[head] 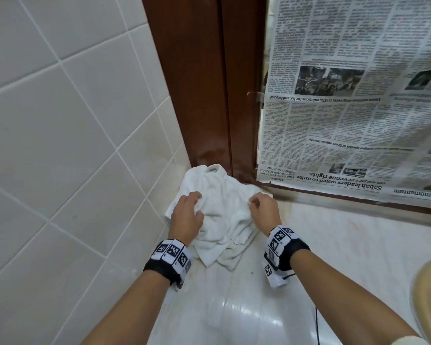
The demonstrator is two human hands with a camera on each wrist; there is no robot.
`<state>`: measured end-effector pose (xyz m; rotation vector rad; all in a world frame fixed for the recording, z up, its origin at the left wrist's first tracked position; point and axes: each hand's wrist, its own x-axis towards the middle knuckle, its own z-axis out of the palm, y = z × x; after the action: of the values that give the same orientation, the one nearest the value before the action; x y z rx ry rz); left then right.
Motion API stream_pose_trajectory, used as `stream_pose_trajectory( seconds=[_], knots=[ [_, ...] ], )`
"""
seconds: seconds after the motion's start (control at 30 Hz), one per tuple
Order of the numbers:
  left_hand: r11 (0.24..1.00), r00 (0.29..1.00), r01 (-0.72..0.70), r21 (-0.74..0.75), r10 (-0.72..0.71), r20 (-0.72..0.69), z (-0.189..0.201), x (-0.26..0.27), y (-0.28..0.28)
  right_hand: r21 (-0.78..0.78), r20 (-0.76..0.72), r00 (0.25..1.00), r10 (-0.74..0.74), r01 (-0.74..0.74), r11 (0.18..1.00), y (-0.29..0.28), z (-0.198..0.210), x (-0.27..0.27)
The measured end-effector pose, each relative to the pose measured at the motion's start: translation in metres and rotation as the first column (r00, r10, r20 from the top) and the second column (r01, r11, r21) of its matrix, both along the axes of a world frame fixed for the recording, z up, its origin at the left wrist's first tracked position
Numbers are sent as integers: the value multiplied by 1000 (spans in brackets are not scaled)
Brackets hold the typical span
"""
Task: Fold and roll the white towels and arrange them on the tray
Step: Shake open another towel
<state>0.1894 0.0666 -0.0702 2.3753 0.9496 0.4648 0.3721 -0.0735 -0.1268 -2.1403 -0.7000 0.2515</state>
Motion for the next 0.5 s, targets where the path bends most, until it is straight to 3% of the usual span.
stream_pose_trajectory(
  seconds=[0.17,0.27,0.37,0.5],
  knots=[
    [1000,990,-29,-13,30,139,20,-34,-26,139,4,999,45,-46,989,-35,22,-23],
    [995,983,-38,-94,54,175,30,-68,-52,184,-46,999,22,-13,983,-62,32,-38],
    [975,985,-56,-215,89,148,28,-102,-78,205,-124,992,19,7,979,-86,36,-55],
    [953,999,-6,-303,20,42,9,-141,-113,265,-167,986,-2,47,963,-115,47,-78]
  ],
)
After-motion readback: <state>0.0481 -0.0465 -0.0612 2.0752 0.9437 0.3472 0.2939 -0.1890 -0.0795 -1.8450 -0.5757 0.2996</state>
